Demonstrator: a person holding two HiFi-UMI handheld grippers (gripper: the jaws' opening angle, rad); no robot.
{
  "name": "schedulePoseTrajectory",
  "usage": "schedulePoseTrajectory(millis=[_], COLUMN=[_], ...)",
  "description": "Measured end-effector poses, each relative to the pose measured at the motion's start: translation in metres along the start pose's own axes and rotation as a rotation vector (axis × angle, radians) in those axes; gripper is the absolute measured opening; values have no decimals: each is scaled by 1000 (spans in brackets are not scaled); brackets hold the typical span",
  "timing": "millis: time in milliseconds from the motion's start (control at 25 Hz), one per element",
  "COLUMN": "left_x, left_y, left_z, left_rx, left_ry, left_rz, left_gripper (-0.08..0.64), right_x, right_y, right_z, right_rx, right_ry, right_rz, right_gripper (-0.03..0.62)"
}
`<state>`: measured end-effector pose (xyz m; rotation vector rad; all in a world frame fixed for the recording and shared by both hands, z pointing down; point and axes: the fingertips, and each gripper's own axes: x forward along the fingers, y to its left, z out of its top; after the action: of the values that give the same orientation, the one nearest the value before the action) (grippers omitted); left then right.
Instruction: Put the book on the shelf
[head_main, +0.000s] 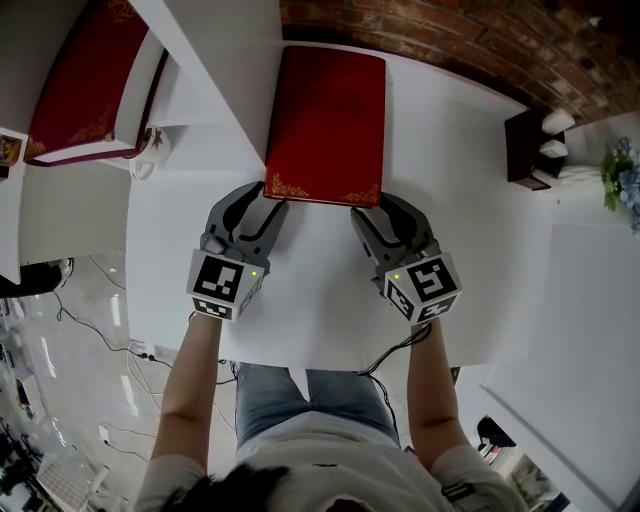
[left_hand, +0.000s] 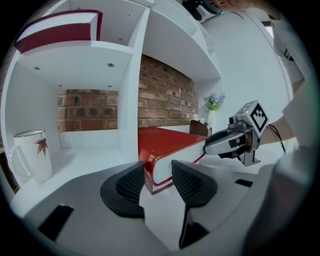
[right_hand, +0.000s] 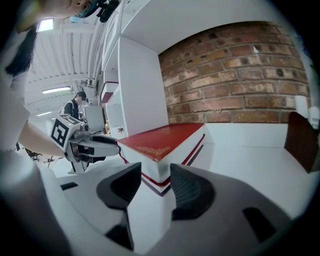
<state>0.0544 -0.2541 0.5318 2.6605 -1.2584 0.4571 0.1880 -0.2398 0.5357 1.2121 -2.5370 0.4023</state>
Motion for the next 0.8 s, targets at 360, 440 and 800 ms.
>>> schedulePoseTrajectory(millis=[360,440,800], left_x=[1,1,0], left_y=[-1,-1,-4], left_z=[-3,-2,4], left_rx=[-10,-18,3], left_ry=[9,0,-5], left_rz=[-15,-9,59], left_gripper=[170,172,158], right_x=[7,7,1], right_y=[-2,-1,-3], right_z=[2,2,4], right_rx=[11,24,0], right_ry=[-3,-4,-6], right_rz=[13,9,-52], right_gripper=[181,181,153])
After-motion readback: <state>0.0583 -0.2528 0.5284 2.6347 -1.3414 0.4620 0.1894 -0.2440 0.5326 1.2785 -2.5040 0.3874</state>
